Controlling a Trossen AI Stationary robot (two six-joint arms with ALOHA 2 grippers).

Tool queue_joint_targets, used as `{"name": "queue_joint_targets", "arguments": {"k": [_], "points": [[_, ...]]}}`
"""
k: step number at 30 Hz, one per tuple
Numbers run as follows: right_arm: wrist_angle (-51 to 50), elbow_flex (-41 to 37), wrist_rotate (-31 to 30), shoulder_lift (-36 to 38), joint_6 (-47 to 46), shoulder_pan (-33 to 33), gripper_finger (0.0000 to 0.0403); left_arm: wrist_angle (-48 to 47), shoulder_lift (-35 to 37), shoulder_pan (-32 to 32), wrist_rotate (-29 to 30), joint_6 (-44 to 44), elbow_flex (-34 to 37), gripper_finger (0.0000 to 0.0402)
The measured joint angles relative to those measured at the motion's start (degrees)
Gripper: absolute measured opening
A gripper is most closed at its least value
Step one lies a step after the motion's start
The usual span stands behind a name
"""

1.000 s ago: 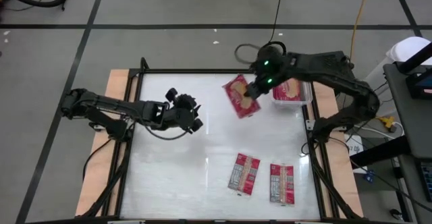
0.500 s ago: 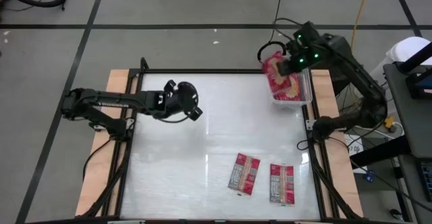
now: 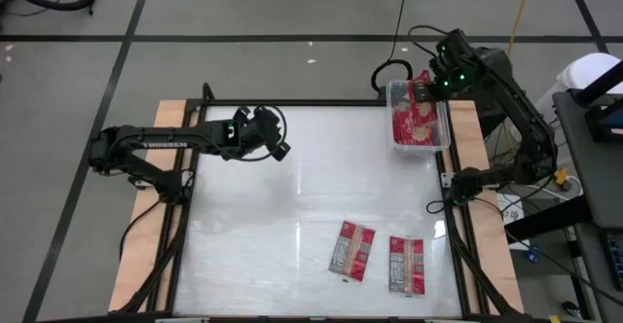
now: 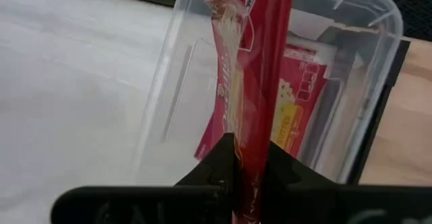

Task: Sort popcorn bags into baskets
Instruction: Put the red popcorn bag into the transparent container

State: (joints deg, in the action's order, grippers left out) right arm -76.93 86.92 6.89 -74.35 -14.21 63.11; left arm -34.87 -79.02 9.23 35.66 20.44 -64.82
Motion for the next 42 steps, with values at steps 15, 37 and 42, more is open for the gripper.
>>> {"name": "queue_joint_targets", "arguments": {"k": [15, 37, 42], "points": [[6.12, -9.19, -4.15, 0.03, -3.98, -1.33, 0.002, 0.02, -0.02, 2.8, -4.32, -2.75, 0.02, 0.0143], [5.71, -15.07, -9.93, 0.04, -7.44, -4.82, 0.0021, 0.46, -0.02, 2.8, -4.37, -3.27, 0.04, 0.0143], [5.08, -16.0, -10.1, 0.04, -7.64, -5.11, 0.0021, 0.48, -0.02, 2.8, -4.37, -3.3, 0.04, 0.0143]]}}
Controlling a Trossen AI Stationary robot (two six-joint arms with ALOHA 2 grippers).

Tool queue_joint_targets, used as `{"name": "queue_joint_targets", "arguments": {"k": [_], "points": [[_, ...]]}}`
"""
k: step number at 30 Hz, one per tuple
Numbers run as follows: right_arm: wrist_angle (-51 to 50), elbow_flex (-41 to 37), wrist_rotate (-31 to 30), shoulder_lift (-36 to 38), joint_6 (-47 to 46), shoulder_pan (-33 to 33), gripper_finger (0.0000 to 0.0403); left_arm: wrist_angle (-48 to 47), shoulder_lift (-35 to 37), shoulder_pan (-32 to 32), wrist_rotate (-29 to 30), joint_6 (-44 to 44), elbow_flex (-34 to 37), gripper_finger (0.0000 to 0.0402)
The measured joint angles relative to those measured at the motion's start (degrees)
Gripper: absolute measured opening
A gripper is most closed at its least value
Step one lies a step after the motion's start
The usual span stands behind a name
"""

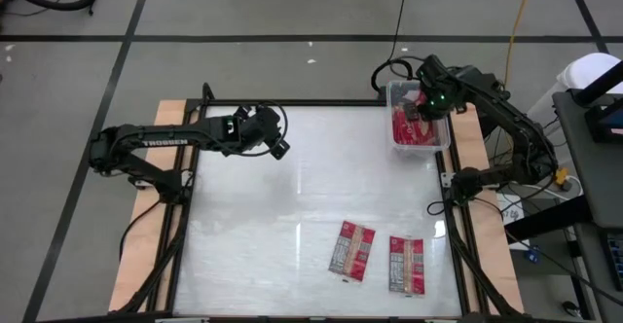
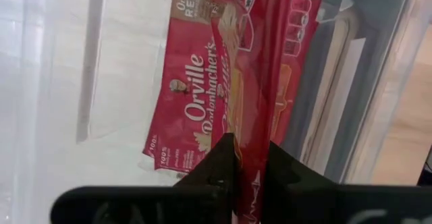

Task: Sort popcorn bags into baskets
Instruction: Put the red popcorn bag into the transparent container

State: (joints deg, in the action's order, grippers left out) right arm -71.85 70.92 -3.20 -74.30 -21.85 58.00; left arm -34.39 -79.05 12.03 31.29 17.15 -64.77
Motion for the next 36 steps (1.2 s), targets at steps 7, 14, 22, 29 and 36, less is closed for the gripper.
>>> {"name": "queue_joint_targets", "arguments": {"k": [7, 14, 22, 29, 36], "points": [[-0.33, -0.14, 0.0, 0.0, -0.37, 0.0, 0.0065, 0.15, 0.0, -0.02, -1.47, -0.11, 0.0, 0.0143], [-1.59, -0.14, -0.01, 0.0, 1.73, -0.1, 0.0117, 0.15, 0.0, 0.0, -1.51, -0.15, 0.0, 0.0143], [-2.36, -0.14, -7.23, 0.0, 0.9, -3.57, 0.0119, 0.16, -0.02, -0.02, -3.02, -0.17, 0.0, 0.0143], [-2.73, -0.14, -8.88, 0.36, 0.92, -4.17, 0.0119, 0.15, -0.02, -0.02, -4.41, -0.29, 0.0, 0.0143], [1.06, -0.09, 0.49, 2.71, 2.98, -4.17, 0.0118, 0.19, -0.02, -0.02, -6.02, 1.43, 0.0, 0.0143]]}}
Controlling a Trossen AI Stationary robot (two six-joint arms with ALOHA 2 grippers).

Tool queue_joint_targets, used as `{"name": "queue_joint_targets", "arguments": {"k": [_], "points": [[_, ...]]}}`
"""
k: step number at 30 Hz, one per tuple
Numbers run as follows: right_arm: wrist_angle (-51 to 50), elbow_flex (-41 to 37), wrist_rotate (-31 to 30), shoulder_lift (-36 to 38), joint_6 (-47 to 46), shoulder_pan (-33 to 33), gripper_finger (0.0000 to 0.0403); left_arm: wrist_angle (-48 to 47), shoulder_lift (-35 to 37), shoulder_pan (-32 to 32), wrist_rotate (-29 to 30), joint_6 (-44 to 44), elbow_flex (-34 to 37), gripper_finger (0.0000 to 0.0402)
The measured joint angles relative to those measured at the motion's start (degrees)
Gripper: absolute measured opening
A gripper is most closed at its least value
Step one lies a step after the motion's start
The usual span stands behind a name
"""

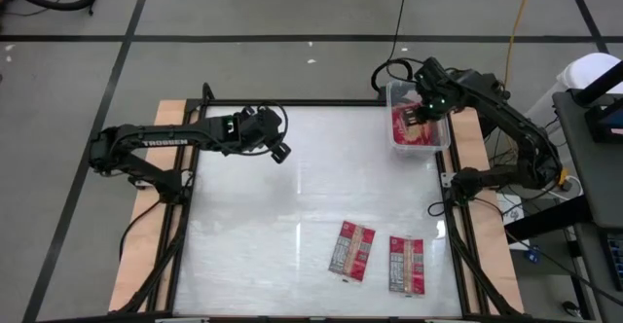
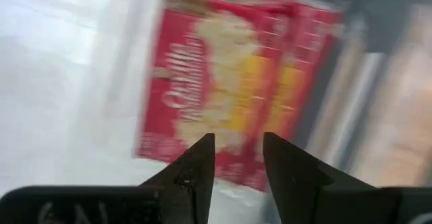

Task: Sort popcorn bags into baskets
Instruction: Put the red popcorn bag into the transparent container

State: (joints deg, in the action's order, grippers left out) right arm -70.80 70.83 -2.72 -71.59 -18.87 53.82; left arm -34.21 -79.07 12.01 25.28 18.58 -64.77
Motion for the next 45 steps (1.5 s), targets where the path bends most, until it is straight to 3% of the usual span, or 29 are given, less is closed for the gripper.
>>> {"name": "queue_joint_targets", "arguments": {"k": [6, 18, 25, 33, 39, 45], "points": [[2.51, 0.0, 4.11, -2.61, 0.41, -0.22, 0.0118, 1.4, 0.0, 0.0, 0.0, 0.61, 0.0, 0.0143], [4.79, 0.0, 2.03, -11.46, 8.09, 0.55, 0.0063, 1.27, 0.0, -1.0, -3.36, 0.69, 0.0, 0.0143], [2.72, 0.0, -2.81, -14.83, 13.34, 0.74, 0.0037, 0.92, 0.0, -2.47, -3.39, 0.82, 0.0, 0.0143], [-0.03, 0.0, -13.13, -14.82, 18.18, 1.51, 0.0027, 0.14, 0.0, -2.8, -3.38, 0.8, 0.0, 0.0143], [4.51, 0.02, -2.7, -13.22, 19.07, 1.25, 0.0025, -0.16, 0.0, -2.78, -3.3, 0.77, 0.0, 0.0143], [6.6, 0.02, -1.87, -14.08, 24.08, 0.44, 0.0004, -0.14, 0.0, -2.78, -3.19, 0.83, 0.0, 0.0143]]}}
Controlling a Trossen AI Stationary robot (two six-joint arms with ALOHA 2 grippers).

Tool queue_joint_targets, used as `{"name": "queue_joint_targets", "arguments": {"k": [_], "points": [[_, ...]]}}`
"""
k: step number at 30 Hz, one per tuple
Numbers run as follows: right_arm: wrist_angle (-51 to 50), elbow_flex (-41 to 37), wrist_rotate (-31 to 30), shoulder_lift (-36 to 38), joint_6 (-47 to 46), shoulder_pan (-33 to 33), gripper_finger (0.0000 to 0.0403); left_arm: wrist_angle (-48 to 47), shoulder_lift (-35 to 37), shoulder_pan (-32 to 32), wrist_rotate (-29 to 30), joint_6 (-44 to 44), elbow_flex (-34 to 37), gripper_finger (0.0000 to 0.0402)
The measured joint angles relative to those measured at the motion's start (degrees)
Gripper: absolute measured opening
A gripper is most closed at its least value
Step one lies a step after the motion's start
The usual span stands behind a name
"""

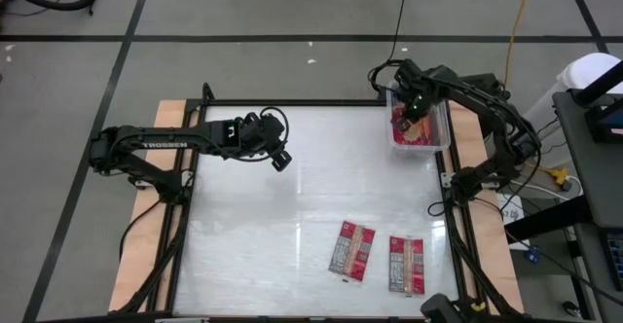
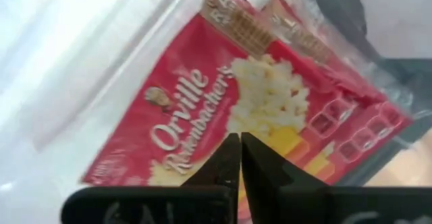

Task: Sort popcorn bags into baskets
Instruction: Put the red popcorn bag into the transparent container

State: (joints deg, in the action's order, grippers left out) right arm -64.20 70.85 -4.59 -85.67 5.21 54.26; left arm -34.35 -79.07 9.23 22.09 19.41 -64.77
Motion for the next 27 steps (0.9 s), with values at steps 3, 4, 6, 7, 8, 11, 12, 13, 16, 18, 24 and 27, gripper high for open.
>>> {"name": "queue_joint_targets", "arguments": {"k": [3, 4, 6, 7, 8, 11, 12, 13, 16, 18, 24, 27], "points": [[0.51, -0.02, -3.14, -0.98, 2.71, 0.11, 0.0002, 0.0, 0.0, 0.0, 0.02, 0.23, 0.0, 0.0143], [0.41, -0.02, -4.46, -1.32, 3.77, 0.13, 0.0003, -0.01, 0.0, 0.0, 0.02, 0.23, 0.0, 0.0143], [0.16, -0.13, -6.1, -2.08, 5.15, 0.15, 0.0003, -0.01, 0.0, 0.0, 0.02, 0.28, 0.0, 0.0143], [0.36, -0.45, -6.24, -2.33, 5.71, 0.19, 0.0003, -0.02, 0.0, 0.0, 0.02, 0.3, 0.0, 0.0143], [0.65, -0.96, -6.24, -2.4, 6.36, 0.37, 0.0003, -0.04, 0.0, 0.0, 0.02, 0.31, 0.0, 0.0143], [0.85, -2.77, -8.32, -2.23, 7.46, 0.48, 0.0003, -0.13, 0.0, 0.0, 0.04, 0.41, 0.0, 0.0143], [0.44, -3.38, -10.0, -2.22, 7.5, 0.48, 0.0003, -0.15, 0.0, 0.0, 0.04, 0.41, 0.0, 0.0143], [-0.47, -3.79, -11.49, -2.24, 7.54, 0.49, 0.0003, -0.17, 0.0, 0.0, 0.04, 0.42, 0.0, 0.0143], [-3.49, -4.4, -14.7, -2.34, 8.13, 0.88, 0.0004, -0.16, 0.0, 0.0, 0.07, 0.65, 0.0, 0.0143], [-3.99, -4.48, -16.31, -2.25, 8.15, 0.98, 0.0004, -0.15, 0.0, 0.0, 0.07, 0.65, 0.0, 0.0143], [-4.11, -3.6, -17.65, 1.14, 7.78, 0.73, 0.0004, -0.16, 0.0, 0.0, 0.07, 1.65, 0.0, 0.0143], [-4.42, -3.34, -16.91, 4.38, 6.64, -0.19, 0.0004, -0.15, 0.0, 0.0, 0.06, 2.41, 0.0, 0.0143]]}}
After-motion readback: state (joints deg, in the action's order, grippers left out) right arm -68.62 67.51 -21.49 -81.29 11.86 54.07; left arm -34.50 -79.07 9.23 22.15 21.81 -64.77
